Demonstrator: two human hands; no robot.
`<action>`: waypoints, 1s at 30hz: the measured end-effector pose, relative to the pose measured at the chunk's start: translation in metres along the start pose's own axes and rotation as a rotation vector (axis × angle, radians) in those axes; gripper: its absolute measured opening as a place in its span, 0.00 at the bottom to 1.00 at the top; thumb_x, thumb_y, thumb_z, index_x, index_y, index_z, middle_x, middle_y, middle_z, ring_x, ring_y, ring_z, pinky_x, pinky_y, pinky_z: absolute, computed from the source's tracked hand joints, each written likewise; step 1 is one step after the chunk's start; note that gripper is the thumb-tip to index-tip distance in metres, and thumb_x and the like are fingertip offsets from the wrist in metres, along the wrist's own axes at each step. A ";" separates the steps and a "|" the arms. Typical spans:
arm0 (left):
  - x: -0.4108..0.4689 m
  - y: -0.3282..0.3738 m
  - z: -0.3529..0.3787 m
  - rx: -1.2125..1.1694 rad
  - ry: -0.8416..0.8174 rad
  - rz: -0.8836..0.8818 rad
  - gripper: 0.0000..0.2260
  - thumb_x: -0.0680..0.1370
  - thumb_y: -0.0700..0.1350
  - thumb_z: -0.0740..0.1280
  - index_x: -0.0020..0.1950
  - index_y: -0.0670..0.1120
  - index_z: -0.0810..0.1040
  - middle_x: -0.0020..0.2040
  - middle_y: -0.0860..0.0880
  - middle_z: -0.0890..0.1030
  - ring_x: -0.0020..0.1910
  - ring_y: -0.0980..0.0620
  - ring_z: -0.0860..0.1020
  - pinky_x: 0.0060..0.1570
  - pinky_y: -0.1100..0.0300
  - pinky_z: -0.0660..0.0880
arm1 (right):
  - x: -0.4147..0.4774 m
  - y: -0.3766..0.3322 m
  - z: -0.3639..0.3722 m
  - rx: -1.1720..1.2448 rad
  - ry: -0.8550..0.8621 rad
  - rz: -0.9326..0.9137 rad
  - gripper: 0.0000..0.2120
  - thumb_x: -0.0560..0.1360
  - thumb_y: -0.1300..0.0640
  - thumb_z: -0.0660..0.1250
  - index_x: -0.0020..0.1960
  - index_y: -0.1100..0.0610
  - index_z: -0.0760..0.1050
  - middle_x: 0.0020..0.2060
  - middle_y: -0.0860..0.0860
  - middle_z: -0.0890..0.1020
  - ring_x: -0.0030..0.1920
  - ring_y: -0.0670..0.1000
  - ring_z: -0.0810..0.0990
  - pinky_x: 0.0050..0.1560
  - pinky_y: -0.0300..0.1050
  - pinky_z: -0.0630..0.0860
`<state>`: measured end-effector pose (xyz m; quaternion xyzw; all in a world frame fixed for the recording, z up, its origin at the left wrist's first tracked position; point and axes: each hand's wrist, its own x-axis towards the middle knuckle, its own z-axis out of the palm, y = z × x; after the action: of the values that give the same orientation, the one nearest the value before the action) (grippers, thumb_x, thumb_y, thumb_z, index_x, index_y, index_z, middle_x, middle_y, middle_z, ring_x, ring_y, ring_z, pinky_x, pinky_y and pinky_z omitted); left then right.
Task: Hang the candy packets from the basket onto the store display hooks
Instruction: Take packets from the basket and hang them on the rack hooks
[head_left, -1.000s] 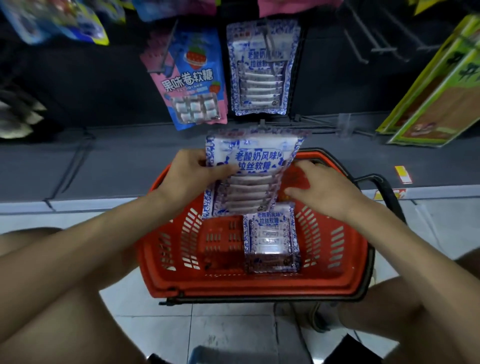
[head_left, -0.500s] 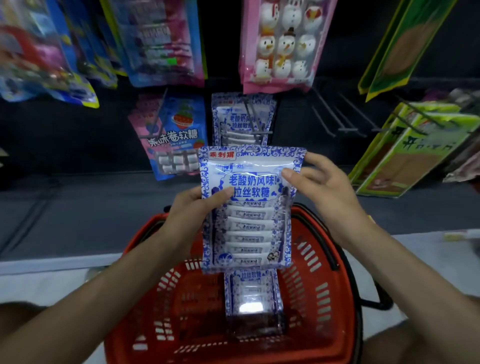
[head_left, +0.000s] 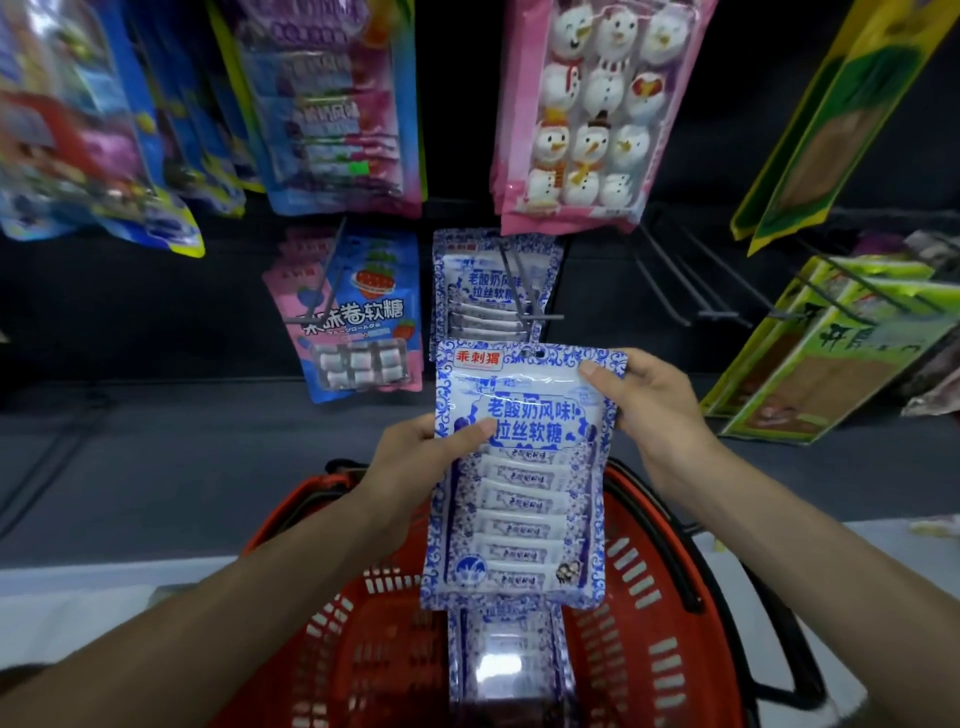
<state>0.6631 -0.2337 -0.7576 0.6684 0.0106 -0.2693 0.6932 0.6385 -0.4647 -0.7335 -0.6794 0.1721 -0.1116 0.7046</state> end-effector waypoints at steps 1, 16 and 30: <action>0.003 -0.001 0.001 -0.006 0.006 0.007 0.11 0.76 0.53 0.77 0.57 0.54 0.86 0.57 0.60 0.85 0.57 0.60 0.81 0.74 0.49 0.69 | 0.003 0.000 0.000 -0.001 0.012 -0.011 0.06 0.80 0.60 0.72 0.56 0.59 0.83 0.50 0.55 0.89 0.50 0.54 0.88 0.55 0.52 0.83; 0.023 -0.005 0.019 -0.124 0.142 0.000 0.08 0.76 0.51 0.77 0.53 0.51 0.87 0.48 0.57 0.88 0.48 0.59 0.86 0.53 0.58 0.75 | 0.032 -0.003 0.015 0.065 0.073 -0.032 0.03 0.79 0.63 0.72 0.51 0.57 0.83 0.44 0.51 0.89 0.42 0.47 0.88 0.41 0.40 0.82; 0.027 -0.004 0.022 -0.107 0.202 0.039 0.24 0.72 0.59 0.80 0.62 0.48 0.84 0.60 0.51 0.86 0.61 0.48 0.84 0.69 0.44 0.75 | 0.038 -0.002 0.016 0.048 0.100 0.079 0.08 0.79 0.59 0.74 0.56 0.62 0.82 0.46 0.56 0.89 0.42 0.53 0.89 0.38 0.44 0.84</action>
<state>0.6774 -0.2636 -0.7696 0.6541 0.0816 -0.1860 0.7286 0.6804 -0.4649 -0.7343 -0.6483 0.2311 -0.1218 0.7151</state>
